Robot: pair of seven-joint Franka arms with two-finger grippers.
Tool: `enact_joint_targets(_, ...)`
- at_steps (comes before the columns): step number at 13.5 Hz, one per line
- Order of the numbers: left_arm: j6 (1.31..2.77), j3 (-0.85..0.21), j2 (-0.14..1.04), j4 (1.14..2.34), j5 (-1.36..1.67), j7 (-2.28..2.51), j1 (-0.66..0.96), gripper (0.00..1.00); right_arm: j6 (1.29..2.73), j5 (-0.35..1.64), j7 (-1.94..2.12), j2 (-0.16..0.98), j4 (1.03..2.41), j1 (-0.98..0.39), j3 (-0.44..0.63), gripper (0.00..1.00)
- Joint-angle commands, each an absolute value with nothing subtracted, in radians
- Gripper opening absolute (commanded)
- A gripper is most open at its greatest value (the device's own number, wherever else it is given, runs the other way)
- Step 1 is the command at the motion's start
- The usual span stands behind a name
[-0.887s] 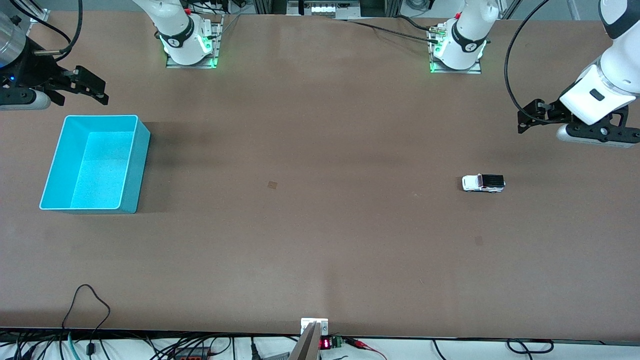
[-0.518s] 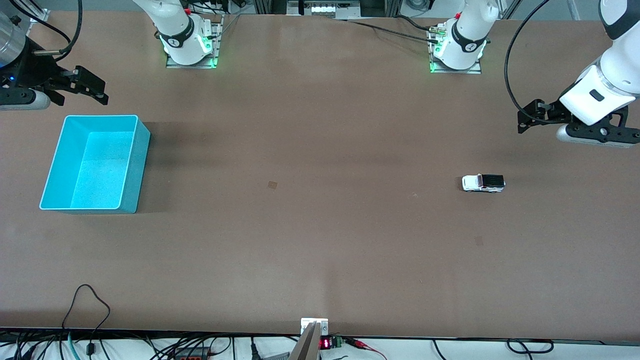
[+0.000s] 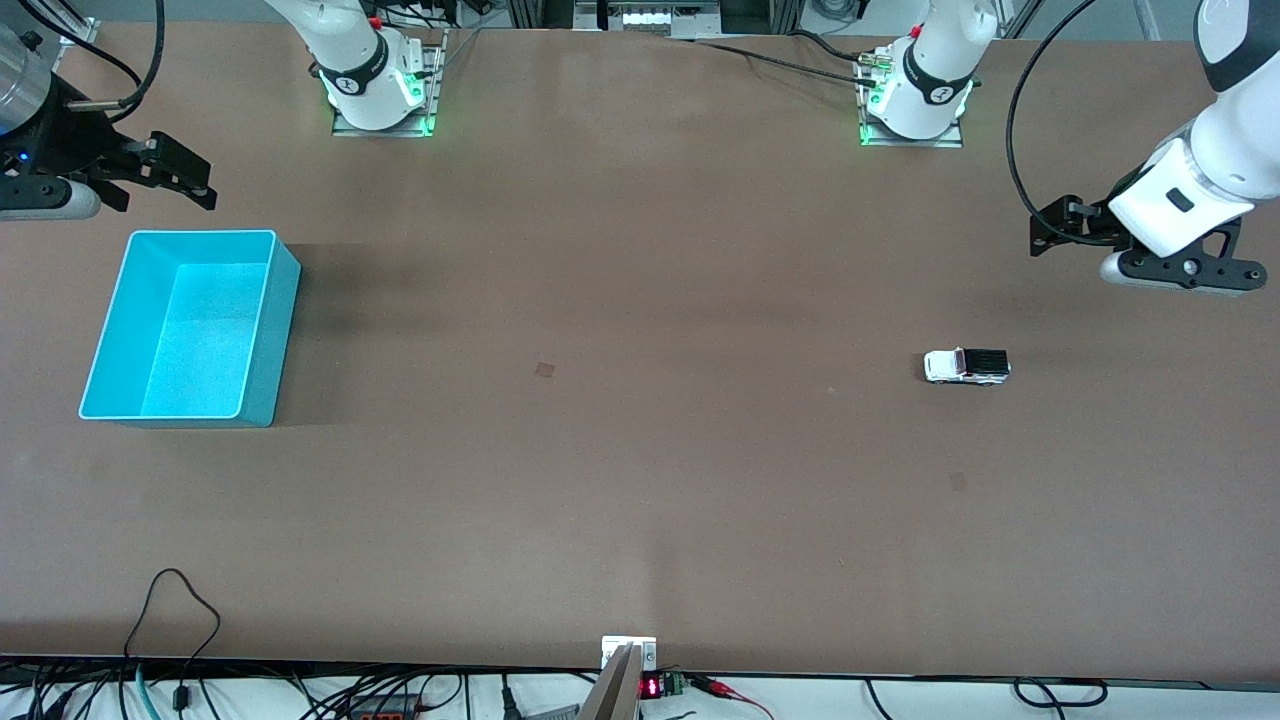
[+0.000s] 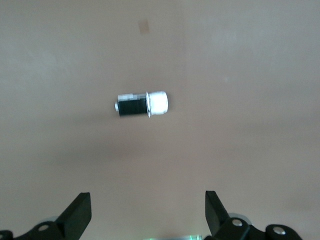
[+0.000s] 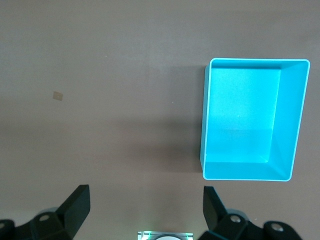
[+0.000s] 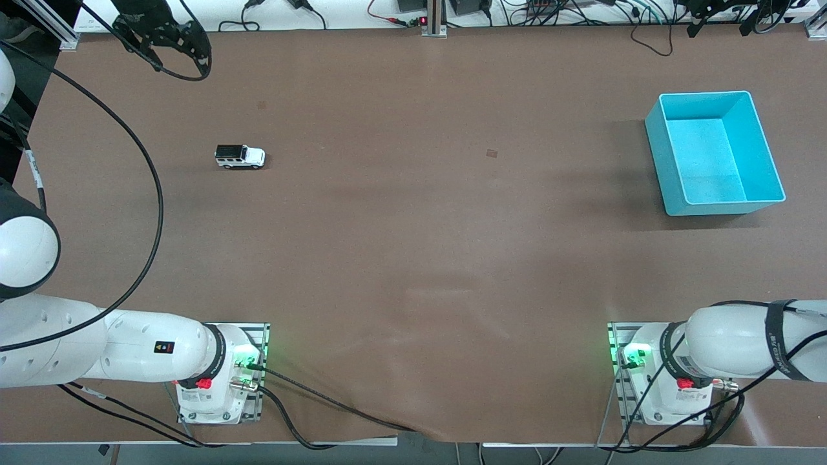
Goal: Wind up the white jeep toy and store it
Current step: 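Move the left gripper above the white toy jeep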
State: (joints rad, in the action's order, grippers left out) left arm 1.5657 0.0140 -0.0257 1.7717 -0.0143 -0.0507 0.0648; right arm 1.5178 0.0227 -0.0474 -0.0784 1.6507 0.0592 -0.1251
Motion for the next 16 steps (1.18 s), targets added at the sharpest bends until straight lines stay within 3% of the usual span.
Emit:
enact_joint_targets(1,1.485,0.021,0.018,1.717,0.005,-0.093,0.064,1.0,1.509,0.031,-0.052,-0.087,1.654,0.066,-0.127,1.0)
enact_joint_targets(4,1.486,0.023,0.032,1.718,0.0,-0.33,0.06,1.0,1.509,0.031,-0.051,-0.087,1.654,0.066,-0.127,1.0)
enact_joint_targets(8,1.531,0.025,0.135,1.724,-0.015,-0.621,0.008,1.0,1.509,0.031,-0.052,-0.087,1.655,0.075,-0.126,1.0)
enact_joint_targets(12,1.685,0.025,0.198,1.775,-0.052,-0.858,-0.008,1.0,1.509,0.031,-0.051,-0.087,1.655,0.078,-0.126,1.0)
enact_joint_targets(16,1.954,0.025,0.198,1.954,-0.084,-1.125,-0.012,1.0,1.509,0.031,-0.051,-0.087,1.655,0.081,-0.126,1.0)
